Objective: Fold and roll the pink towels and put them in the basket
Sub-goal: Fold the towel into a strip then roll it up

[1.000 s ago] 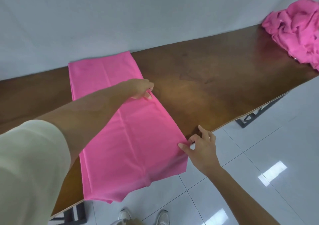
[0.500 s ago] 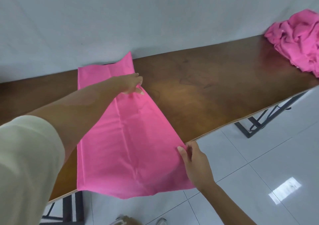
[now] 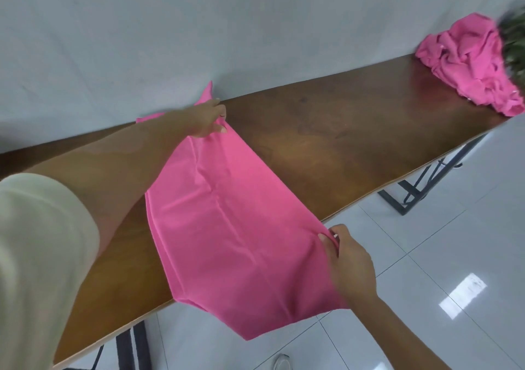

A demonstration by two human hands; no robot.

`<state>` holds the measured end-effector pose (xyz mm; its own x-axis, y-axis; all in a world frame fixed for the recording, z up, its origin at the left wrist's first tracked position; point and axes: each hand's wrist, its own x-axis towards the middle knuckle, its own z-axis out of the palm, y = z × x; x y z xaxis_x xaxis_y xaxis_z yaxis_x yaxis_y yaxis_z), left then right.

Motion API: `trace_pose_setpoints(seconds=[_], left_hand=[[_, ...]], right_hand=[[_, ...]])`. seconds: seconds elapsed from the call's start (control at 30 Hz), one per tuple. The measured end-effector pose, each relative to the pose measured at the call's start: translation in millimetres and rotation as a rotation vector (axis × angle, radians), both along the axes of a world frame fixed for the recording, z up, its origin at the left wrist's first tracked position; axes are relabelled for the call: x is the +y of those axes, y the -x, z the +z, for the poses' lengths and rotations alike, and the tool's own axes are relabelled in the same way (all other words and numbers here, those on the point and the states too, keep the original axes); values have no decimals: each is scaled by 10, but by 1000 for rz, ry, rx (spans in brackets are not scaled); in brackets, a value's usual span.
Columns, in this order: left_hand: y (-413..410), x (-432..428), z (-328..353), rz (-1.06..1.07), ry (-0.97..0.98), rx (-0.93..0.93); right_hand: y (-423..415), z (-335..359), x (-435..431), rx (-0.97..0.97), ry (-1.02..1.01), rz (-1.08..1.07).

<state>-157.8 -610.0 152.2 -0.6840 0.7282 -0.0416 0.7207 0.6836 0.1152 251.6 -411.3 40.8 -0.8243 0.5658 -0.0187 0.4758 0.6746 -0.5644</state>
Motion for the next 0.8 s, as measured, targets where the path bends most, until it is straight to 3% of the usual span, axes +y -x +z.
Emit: trace_pose_setpoints(seconds=[0.33, 0.6, 0.8], left_hand=[[-295, -748, 180, -122, -188, 71], [-439, -1559, -1, -158, -223, 6], [-531, -2087, -250, -73, -201, -12]], right_hand=[[-419, 490, -765, 44, -275, -30], [-751, 255, -1700, 358, -746, 86], [-882, -71, -2451, 326, -660, 312]])
